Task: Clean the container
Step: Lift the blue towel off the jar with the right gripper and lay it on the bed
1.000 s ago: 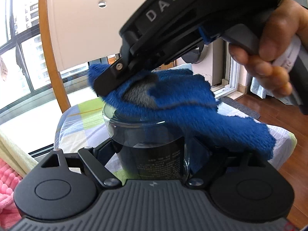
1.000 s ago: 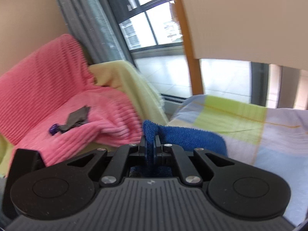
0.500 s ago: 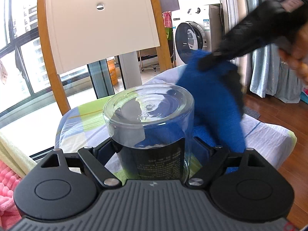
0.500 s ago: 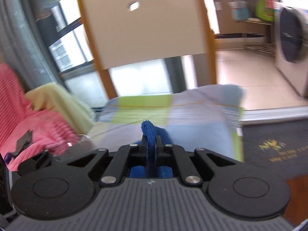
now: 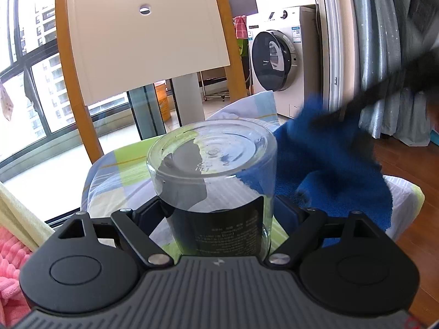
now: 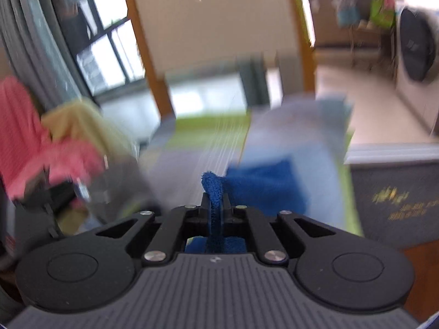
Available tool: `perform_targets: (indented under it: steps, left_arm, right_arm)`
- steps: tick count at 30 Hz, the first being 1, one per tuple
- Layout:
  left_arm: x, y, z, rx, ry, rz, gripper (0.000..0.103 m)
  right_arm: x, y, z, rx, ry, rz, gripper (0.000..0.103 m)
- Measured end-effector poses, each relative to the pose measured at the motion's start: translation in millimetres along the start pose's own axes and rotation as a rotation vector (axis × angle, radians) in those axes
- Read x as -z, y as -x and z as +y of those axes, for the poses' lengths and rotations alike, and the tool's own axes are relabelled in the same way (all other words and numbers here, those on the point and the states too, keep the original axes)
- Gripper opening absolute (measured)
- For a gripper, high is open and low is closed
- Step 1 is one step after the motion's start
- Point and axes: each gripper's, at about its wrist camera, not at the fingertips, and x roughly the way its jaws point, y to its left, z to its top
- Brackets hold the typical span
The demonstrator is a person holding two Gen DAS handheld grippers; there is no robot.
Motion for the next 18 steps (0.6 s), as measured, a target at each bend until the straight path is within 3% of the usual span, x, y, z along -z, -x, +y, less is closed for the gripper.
perform_targets:
  steps: [4, 9, 12, 13, 18]
  left_arm:
    - [-4.0, -14.1, -1.7, 0.0, 0.009, 0.001, 0.086]
    - [-12.2, -36.3, -8.0, 0.001, 0.017, 0.004, 0.087]
    - [-13.6, -42.0, -15.3, -0.012, 0.006, 0.01, 0.087]
    - [-13.6, -43.5, -17.7, -0.015, 0.004, 0.011, 0.088]
    - [-12.9, -46.8, -22.3, -0.01, 0.021, 0.016, 0.087]
  right_arm:
    - [20.0, -29.7, -4.2, -0.006, -0.076, 0.084, 0.006]
    - [21.2, -9.3, 2.1, -0.048, -0.076, 0.052, 0.01]
    - [28.3, -10.4, 1.6, -0.055, -0.034, 0.112, 0.011]
    - [30.9, -11.1, 0.4, -0.044, -0.02, 0.111, 0.003]
    - [25.8, -9.5, -6.9, 0.063, 0.008, 0.056, 0.003]
